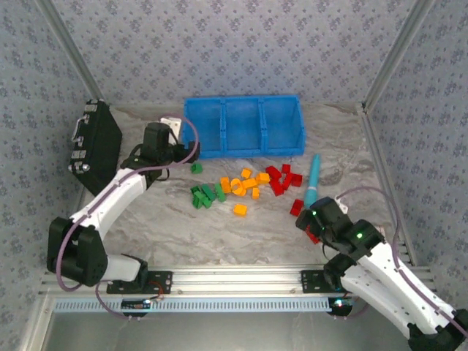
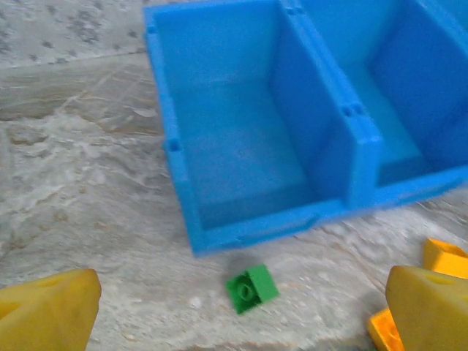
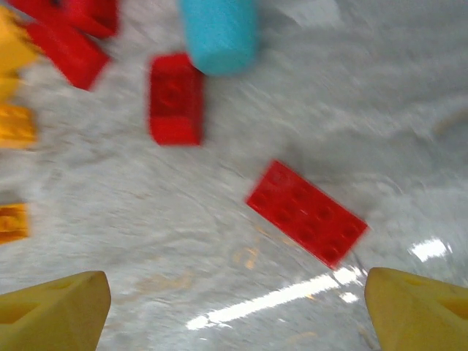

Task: Sort the legos into containers by color
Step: Pick up the lego from the bottom-right of the table.

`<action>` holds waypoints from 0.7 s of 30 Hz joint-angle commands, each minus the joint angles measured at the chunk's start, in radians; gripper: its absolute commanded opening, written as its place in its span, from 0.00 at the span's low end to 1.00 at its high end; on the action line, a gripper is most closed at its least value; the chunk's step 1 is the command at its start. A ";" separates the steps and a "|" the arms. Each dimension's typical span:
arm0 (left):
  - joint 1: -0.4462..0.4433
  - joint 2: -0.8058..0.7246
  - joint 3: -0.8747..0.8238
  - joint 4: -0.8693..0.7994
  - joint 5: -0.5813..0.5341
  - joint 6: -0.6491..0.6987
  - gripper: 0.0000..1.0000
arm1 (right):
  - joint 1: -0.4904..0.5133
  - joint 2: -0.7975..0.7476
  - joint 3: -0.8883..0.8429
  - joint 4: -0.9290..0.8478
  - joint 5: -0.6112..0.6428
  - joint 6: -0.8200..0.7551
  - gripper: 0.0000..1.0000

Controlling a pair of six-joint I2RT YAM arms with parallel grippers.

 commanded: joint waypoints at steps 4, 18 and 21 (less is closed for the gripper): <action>-0.043 -0.101 0.048 -0.103 0.033 -0.015 1.00 | 0.034 0.073 -0.067 -0.036 0.082 0.138 0.92; -0.045 -0.159 0.035 -0.152 0.009 0.004 1.00 | -0.020 0.346 -0.019 0.069 0.104 -0.108 0.88; -0.045 -0.152 0.030 -0.148 0.004 0.003 1.00 | -0.045 0.350 -0.037 0.119 0.057 -0.155 0.86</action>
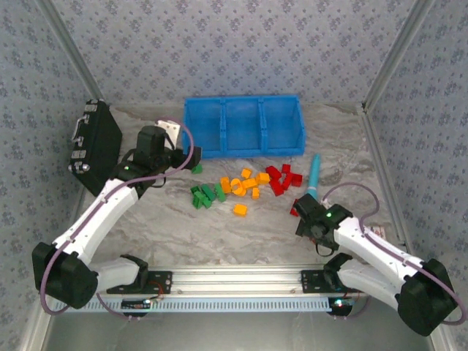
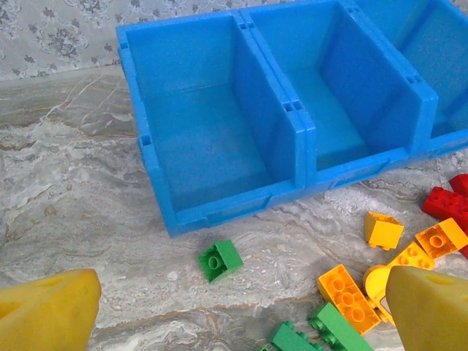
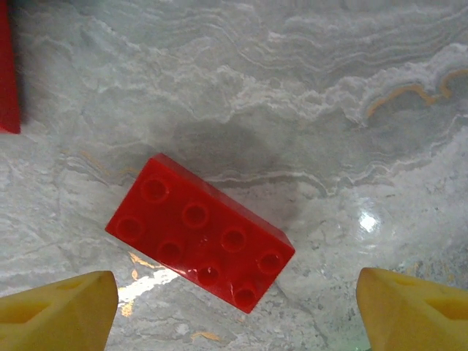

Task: Sort the legos into containers by color
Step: Pick up the lego from the bottom-right of the table.

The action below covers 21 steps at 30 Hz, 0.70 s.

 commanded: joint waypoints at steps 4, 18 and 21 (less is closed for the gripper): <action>0.000 0.004 0.013 -0.010 -0.013 0.005 1.00 | -0.043 0.028 -0.002 0.066 -0.047 -0.113 0.79; 0.000 0.011 0.023 -0.021 -0.025 0.012 1.00 | -0.050 0.117 0.013 0.097 -0.067 -0.148 0.60; 0.000 0.007 0.019 -0.021 -0.034 0.015 1.00 | -0.050 0.141 0.022 0.102 -0.073 -0.157 0.58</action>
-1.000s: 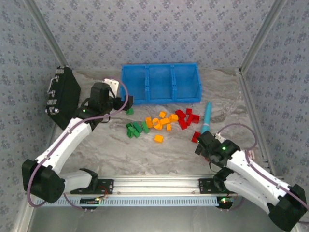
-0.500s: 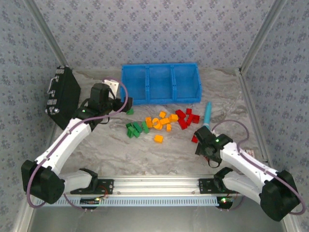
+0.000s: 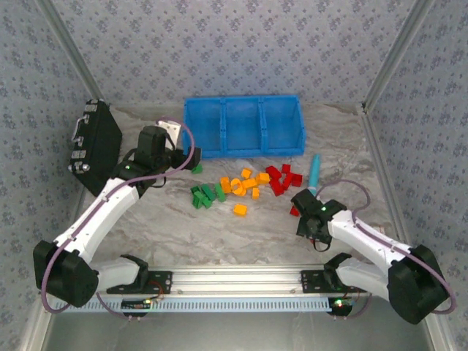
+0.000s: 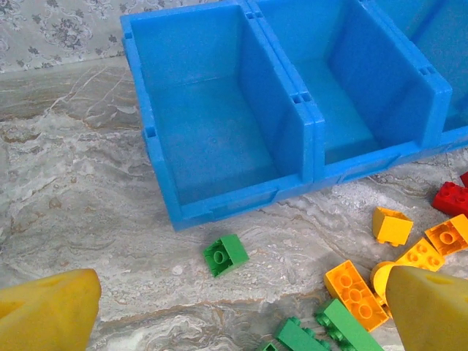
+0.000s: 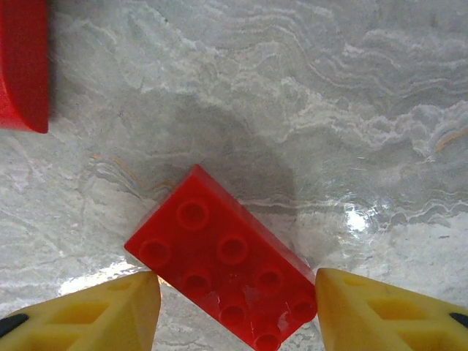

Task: Sort the legos into containers by color
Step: Pick up the lego from the bottom-right of the table.

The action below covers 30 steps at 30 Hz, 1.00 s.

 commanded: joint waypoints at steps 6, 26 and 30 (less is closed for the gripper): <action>0.000 -0.006 0.021 -0.021 -0.028 0.018 1.00 | 0.003 0.085 0.040 0.006 -0.020 -0.034 0.55; 0.000 -0.018 0.031 -0.033 -0.070 0.040 1.00 | 0.007 0.095 0.064 -0.011 -0.034 -0.052 0.38; 0.000 -0.016 0.039 -0.033 -0.080 0.052 1.00 | 0.005 0.047 0.100 -0.064 -0.035 -0.052 0.36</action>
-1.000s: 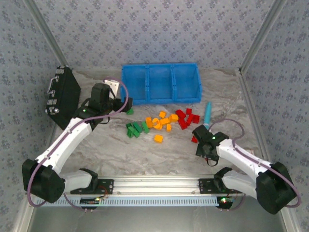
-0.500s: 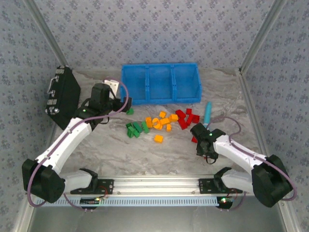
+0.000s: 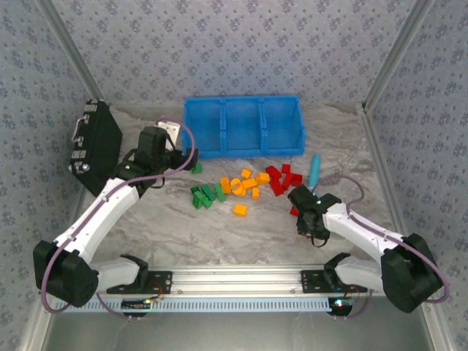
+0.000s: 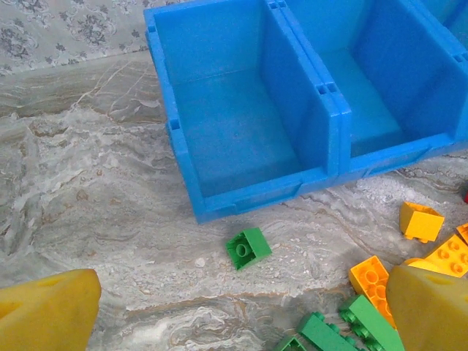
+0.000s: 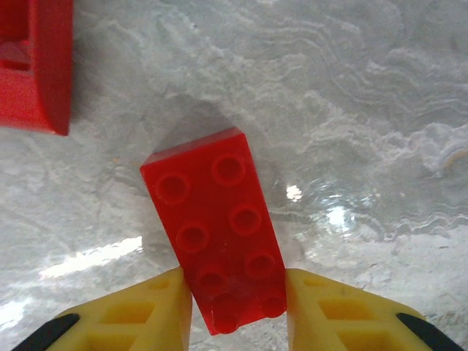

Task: Sort the legos into containers by color
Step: Pick up the lego from the bottom-right of the table, then place the lego in the container.

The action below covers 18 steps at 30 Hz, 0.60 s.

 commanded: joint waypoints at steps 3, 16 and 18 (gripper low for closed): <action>0.000 -0.015 0.044 -0.008 -0.025 0.029 1.00 | 0.003 -0.069 0.085 -0.101 -0.023 -0.004 0.36; 0.010 -0.010 0.043 0.009 -0.018 0.036 1.00 | -0.041 0.031 0.413 -0.132 -0.009 -0.151 0.36; 0.012 -0.011 0.047 -0.002 -0.018 0.039 1.00 | -0.061 0.111 0.498 -0.108 0.004 -0.223 0.36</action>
